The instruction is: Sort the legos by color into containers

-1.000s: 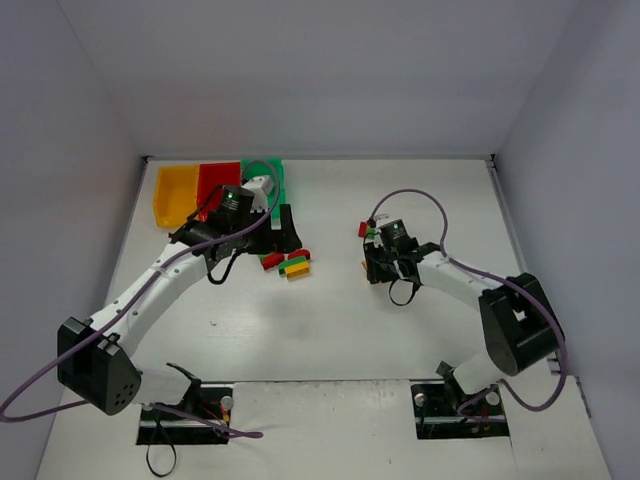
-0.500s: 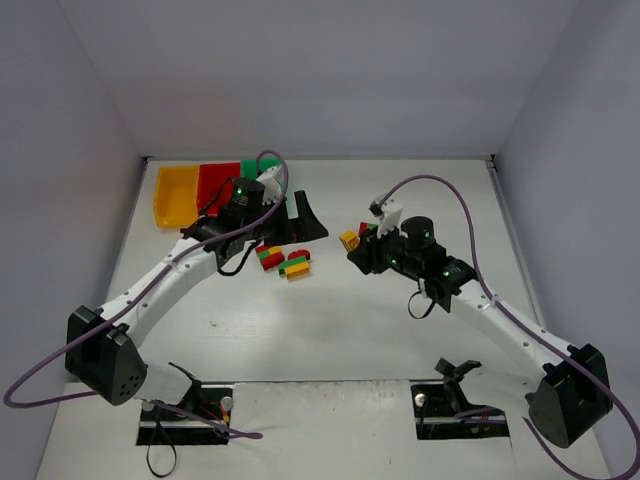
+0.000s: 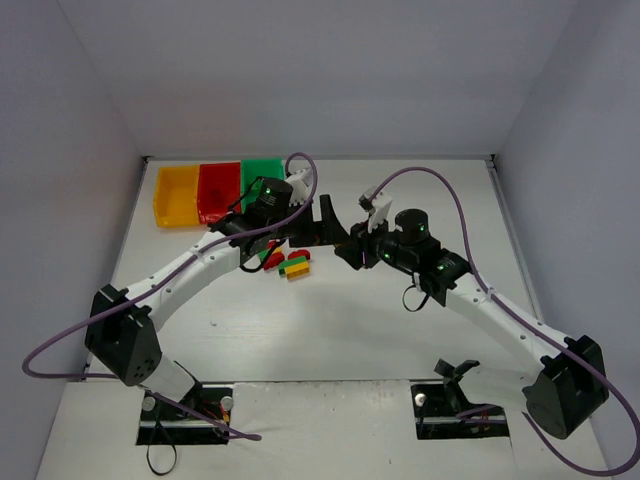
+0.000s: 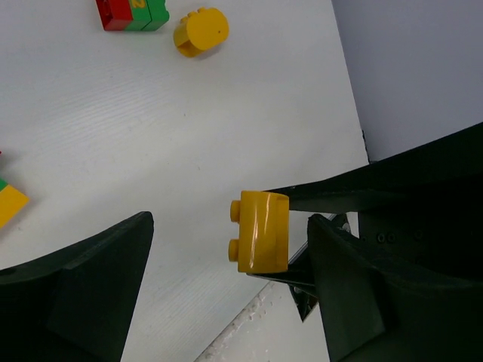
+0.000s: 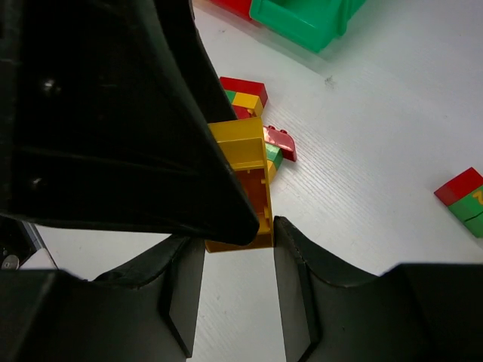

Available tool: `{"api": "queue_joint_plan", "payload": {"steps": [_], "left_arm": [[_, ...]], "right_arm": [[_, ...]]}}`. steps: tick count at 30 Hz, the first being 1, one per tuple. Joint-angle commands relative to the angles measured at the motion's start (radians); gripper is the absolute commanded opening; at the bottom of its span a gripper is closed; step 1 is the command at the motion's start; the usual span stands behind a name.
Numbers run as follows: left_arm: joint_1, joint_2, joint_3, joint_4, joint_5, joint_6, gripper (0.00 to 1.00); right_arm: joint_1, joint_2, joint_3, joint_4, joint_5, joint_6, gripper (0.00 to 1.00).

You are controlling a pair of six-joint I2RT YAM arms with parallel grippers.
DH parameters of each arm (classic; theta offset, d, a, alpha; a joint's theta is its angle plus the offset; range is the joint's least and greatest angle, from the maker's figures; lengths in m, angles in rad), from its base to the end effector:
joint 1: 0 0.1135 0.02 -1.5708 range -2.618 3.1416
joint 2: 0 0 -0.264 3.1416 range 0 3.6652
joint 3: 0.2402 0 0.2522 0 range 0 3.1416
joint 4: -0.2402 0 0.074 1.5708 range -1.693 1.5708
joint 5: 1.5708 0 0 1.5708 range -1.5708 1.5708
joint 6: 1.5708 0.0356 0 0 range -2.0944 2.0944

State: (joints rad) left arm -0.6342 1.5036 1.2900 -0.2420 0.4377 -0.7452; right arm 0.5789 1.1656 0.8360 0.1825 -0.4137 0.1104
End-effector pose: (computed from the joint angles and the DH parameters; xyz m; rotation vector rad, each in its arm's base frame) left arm 0.2728 -0.2194 0.3369 0.1843 2.2331 -1.2615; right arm 0.2203 0.1611 0.3180 -0.7163 1.6330 0.8580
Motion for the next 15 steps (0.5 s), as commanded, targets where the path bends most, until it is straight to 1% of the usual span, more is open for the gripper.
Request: {"api": "queue_joint_plan", "payload": {"steps": [1,3,4,5,6,7,8,9,10,12,13,14,15], "left_arm": [[-0.005,-0.003,0.066,0.050,-0.004,-0.002,0.74],[-0.005,-0.002,0.065,0.059,-0.004,-0.002,0.64],[-0.007,-0.002,0.066,0.061,-0.002,-0.003,0.44],[-0.007,-0.002,0.065,0.066,-0.002,-0.003,0.33],[-0.005,-0.003,0.065,0.067,-0.002,-0.005,0.24],[-0.005,-0.005,0.063,0.067,-0.002,-0.003,0.08],[-0.005,-0.008,0.063,0.067,-0.004,0.000,0.03],[-0.005,-0.011,0.061,0.064,-0.005,0.006,0.01],[-0.002,-0.014,0.063,0.055,-0.022,0.026,0.00],[0.010,-0.026,0.066,0.018,-0.048,0.061,0.00],[0.034,-0.032,0.069,0.007,-0.065,0.073,0.00],[0.053,-0.036,0.074,-0.025,-0.073,0.084,0.00],[0.098,-0.040,0.077,-0.045,-0.085,0.111,0.00]], "right_arm": [[0.010,0.006,0.055,0.104,-0.031,0.000,0.02],[0.012,0.011,0.058,0.104,-0.036,0.002,0.02],[0.012,0.009,0.058,0.106,-0.036,0.002,0.03],[0.013,0.012,0.058,0.107,-0.033,0.003,0.04],[0.015,0.012,0.058,0.107,-0.030,0.003,0.05],[0.013,0.014,0.058,0.107,-0.027,0.003,0.11],[0.013,0.014,0.058,0.107,-0.022,0.005,0.17],[0.013,0.014,0.058,0.107,-0.004,0.008,0.25],[0.013,0.014,0.058,0.101,0.007,0.009,0.39],[0.012,0.014,0.061,0.077,0.053,0.020,0.51],[0.010,0.016,0.064,0.066,0.071,0.018,0.59],[0.010,0.014,0.064,0.052,0.097,0.020,0.62],[0.010,0.011,0.069,0.022,0.168,0.021,0.68]]}}
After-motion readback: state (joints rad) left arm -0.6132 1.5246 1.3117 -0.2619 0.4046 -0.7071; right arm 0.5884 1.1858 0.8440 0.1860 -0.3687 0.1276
